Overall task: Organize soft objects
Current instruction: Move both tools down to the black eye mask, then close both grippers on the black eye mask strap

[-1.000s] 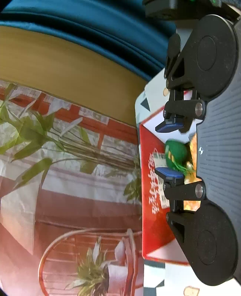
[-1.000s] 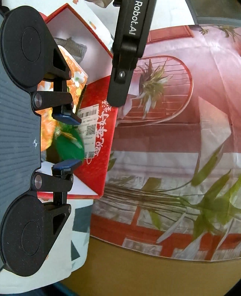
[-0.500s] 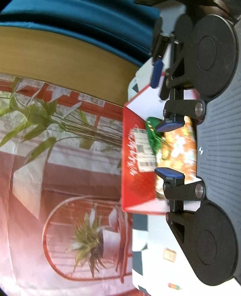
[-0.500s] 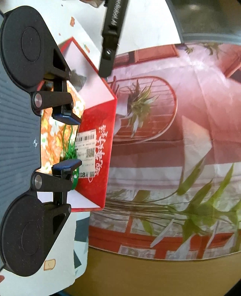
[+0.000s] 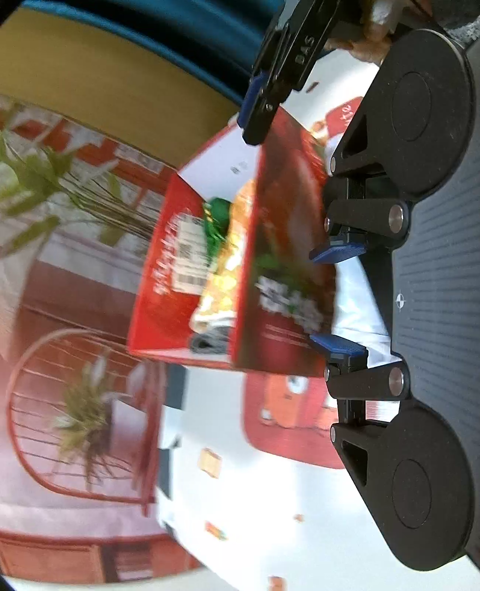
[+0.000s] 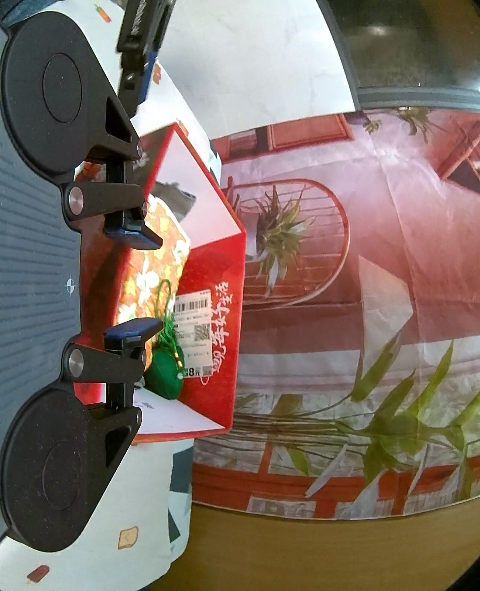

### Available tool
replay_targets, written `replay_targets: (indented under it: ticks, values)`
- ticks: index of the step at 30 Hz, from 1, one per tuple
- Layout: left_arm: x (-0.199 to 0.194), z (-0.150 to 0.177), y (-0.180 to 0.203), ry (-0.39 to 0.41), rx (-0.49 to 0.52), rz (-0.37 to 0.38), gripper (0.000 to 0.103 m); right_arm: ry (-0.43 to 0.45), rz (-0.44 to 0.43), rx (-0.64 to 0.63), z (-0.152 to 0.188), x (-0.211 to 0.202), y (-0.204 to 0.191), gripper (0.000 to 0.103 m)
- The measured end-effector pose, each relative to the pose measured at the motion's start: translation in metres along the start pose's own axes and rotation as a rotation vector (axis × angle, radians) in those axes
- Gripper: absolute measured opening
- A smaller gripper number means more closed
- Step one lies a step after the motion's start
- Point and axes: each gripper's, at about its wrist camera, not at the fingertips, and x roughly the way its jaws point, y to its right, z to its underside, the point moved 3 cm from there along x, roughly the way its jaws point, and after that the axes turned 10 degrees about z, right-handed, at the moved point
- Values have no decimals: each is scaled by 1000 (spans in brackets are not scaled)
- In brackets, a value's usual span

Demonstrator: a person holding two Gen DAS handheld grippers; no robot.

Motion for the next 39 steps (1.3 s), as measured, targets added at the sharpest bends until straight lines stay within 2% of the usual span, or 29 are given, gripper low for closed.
replay_targets:
  ticks: [7,10,19,22,26,39]
  values:
    - [0,20,-3,-15,-41,-20,45,-21,-27,-6,25,-10,-10,39]
    - [0,29,-7,-22,-62,-37,45,-56,-37,-32,41,-11,-15,39]
    - [-1,54,-25,-33,-166,-90,46,-136,8,14,79,6,-6,39]
    - [0,61,-29,-55,-200,-77,46,-140,32,3,88,14,-3,40]
    - [5,63,-24,-79,-195,-67,46,-159,36,3,98,24,-3,44]
    - [19,74,-30,-131,-245,-45,53,-199,3,-8,119,29,-5,48]
